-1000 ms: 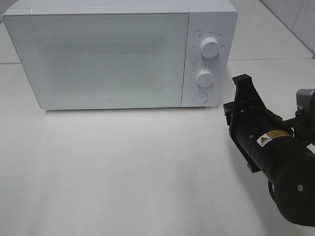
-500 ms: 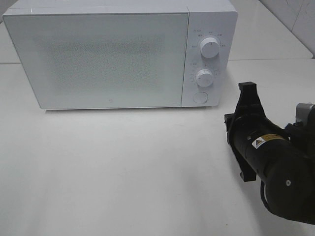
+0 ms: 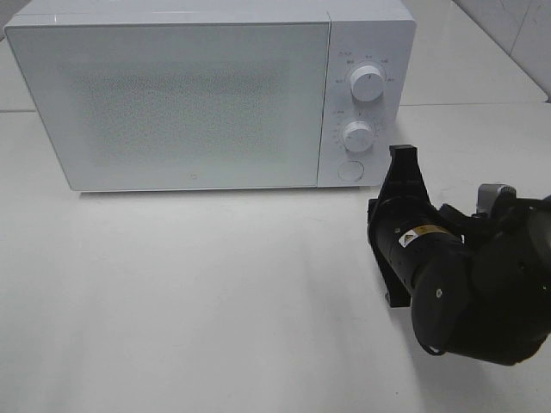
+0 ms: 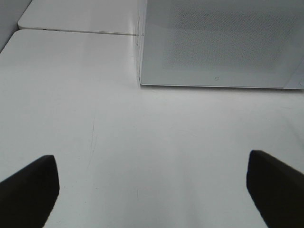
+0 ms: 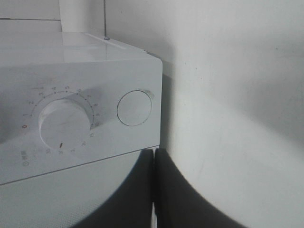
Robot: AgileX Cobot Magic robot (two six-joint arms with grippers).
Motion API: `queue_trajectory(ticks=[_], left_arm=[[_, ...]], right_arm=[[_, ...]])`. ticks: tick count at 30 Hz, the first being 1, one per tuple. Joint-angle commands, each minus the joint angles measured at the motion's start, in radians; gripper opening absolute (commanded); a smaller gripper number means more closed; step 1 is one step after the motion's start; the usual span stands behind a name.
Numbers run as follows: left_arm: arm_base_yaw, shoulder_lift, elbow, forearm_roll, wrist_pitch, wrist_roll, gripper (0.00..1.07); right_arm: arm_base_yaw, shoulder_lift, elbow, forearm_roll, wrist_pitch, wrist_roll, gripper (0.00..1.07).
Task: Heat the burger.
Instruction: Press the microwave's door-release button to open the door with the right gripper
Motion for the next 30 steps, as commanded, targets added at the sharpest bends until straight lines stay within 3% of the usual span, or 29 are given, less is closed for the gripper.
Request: queue_trajectory(ticks=[1, 12, 30], left_arm=[[0.0, -0.019, 0.0, -0.008, -0.012, -0.006, 1.01], [0.0, -0.019, 0.0, -0.008, -0.012, -0.006, 1.01], [0.0, -0.019, 0.0, -0.008, -0.012, -0.006, 1.01]], right_arm=[[-0.028, 0.006, -0.031, -0.025, 0.017, 0.007, 0.0], [-0.119, 0.038, -0.13, -0.056, 0.06, -0.024, 0.0], [-0.166, 0.166, -0.271, -0.11, 0.101, 0.01, 0.0]])
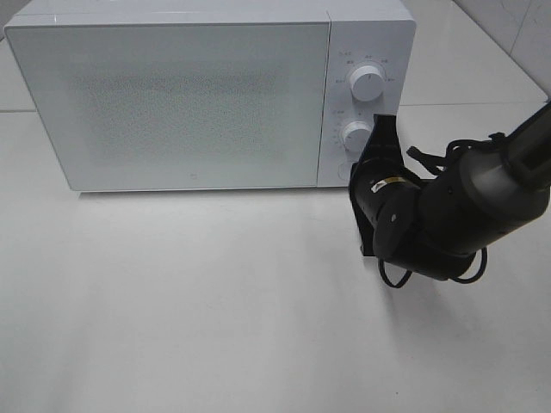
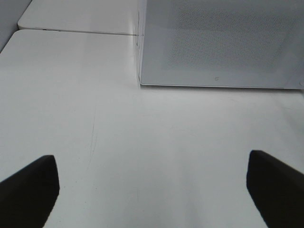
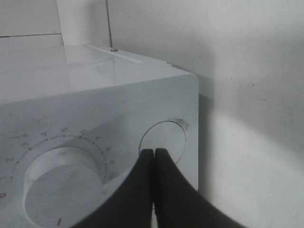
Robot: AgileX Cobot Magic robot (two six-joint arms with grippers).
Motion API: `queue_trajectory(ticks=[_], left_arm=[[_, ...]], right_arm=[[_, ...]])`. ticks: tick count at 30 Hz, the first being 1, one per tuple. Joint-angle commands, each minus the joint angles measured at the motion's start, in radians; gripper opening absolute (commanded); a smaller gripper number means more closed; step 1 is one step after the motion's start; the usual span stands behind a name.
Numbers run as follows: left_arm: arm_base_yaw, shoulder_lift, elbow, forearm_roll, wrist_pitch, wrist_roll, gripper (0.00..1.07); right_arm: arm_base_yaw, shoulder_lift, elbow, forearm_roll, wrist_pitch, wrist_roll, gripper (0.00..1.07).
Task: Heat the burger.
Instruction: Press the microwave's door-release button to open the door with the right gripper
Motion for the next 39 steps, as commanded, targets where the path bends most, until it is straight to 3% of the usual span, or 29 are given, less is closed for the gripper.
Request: queue_trajectory(ticks=[1, 17, 26, 39], left_arm=[[0.0, -0.019, 0.0, -0.008, -0.012, -0.006, 1.01], [0.0, -0.019, 0.0, -0.008, -0.012, -0.006, 1.01], [0.0, -0.019, 0.0, -0.008, -0.012, -0.006, 1.01], [0.0, -0.019, 0.0, -0.008, -0.012, -0.006, 1.01]], right_arm=[[-0.006, 0.013, -0.024, -0.016, 0.01, 0.008, 0.0], [-0.044, 0.1, -0.134, -0.012, 0.038, 0.018, 0.0], [-0.052, 0.1, -0.143, -0.001, 0.027, -0.003, 0.0], [-0.052, 0.1, -0.198, -0.031, -0.095, 0.022, 0.0]])
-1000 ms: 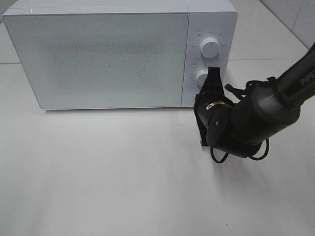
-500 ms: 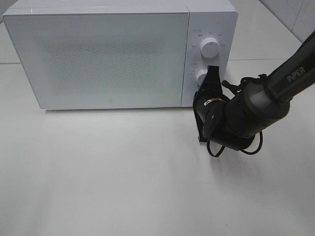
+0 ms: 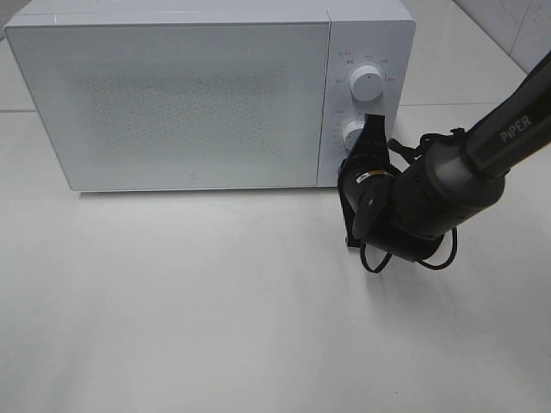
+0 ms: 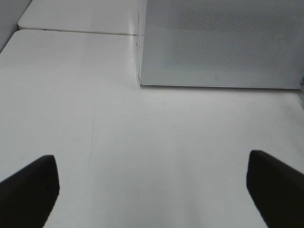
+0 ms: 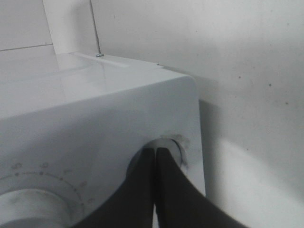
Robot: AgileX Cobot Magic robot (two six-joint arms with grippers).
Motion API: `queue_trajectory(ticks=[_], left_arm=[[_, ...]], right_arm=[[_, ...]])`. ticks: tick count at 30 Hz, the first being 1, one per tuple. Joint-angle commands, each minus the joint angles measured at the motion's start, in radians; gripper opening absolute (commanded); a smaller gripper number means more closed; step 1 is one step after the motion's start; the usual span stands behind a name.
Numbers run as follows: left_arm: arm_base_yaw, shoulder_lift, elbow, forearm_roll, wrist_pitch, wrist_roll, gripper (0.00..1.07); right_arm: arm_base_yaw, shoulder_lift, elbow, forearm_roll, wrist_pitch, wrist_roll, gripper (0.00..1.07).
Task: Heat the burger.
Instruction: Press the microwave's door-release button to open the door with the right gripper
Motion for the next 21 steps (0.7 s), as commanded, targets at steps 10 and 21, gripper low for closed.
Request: queue_trajectory(ticks=[10, 21], left_arm=[[0.0, -0.019, 0.0, -0.008, -0.012, -0.006, 1.01], [0.0, -0.019, 0.0, -0.008, -0.012, -0.006, 1.01]], right_arm=[[-0.027, 0.017, -0.094, -0.045, -0.24, -0.027, 0.0], [-0.033, 0.04, -0.123, -0.053, -0.307, -0.028, 0.0]])
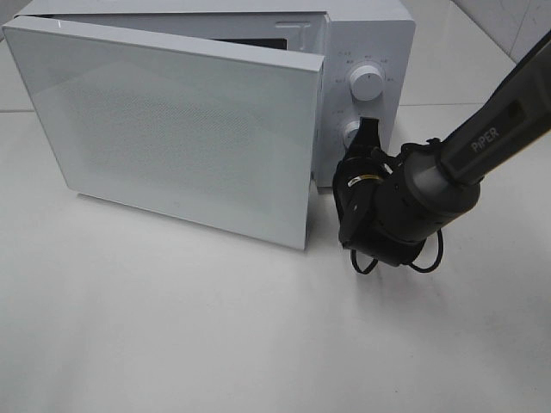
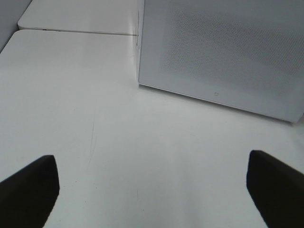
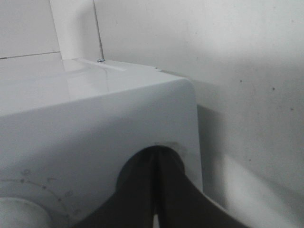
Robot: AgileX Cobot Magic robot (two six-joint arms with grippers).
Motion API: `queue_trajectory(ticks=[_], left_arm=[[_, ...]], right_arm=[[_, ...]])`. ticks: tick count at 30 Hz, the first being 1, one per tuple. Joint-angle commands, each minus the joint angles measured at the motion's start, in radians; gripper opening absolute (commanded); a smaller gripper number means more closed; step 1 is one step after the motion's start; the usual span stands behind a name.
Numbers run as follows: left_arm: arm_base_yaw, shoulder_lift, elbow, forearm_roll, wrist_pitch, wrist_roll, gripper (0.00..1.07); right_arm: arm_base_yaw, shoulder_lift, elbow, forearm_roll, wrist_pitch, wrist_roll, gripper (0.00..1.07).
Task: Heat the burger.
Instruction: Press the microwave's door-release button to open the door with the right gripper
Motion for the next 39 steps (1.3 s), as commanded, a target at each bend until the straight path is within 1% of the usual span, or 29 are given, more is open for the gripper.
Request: queue_trajectory(ticks=[1, 16, 28, 30, 33, 35, 38, 39], left_arm=[[0.0, -0.019, 0.0, -0.008, -0.012, -0.006, 1.01], [0.0, -0.019, 0.0, -0.008, -0.012, -0.006, 1.01], [0.0, -0.019, 0.0, -0.009, -0.012, -0.006, 1.01], [0.0, -0.019, 0.0, -0.009, -0.012, -0.006, 1.01], [0.0, -0.019, 0.0, -0.009, -0.012, -0.006, 1.01], [0.0, -0.019, 0.0, -0.009, -0.012, -0.006, 1.01], [0.0, -0.019, 0.0, -0.009, -0.012, -0.006, 1.01], [0.0, -0.019, 0.0, -0.009, -0.012, -0.006, 1.01]], right_arm=[[-0.041, -0.019, -0.075, -0.09, -0.244, -0.008, 0.0], [-0.039, -0.032, -0.061, -0.091, -0.208, -0.035, 0.0], [-0.038, -0.101, 0.024, -0.111, -0.113, -0.038, 0.0], [-0.038, -0.12, 0.05, -0.127, -0.045, -0.038, 0.0], [-0.038, -0.125, 0.057, -0.135, -0.024, -0.038, 0.0], [-0.038, -0.151, 0.086, -0.14, 0.035, -0.048, 0.0], [-0.038, -0.159, 0.095, -0.14, 0.043, -0.055, 0.0], [-0.038, -0.178, 0.112, -0.14, 0.061, -0.08, 0.0]])
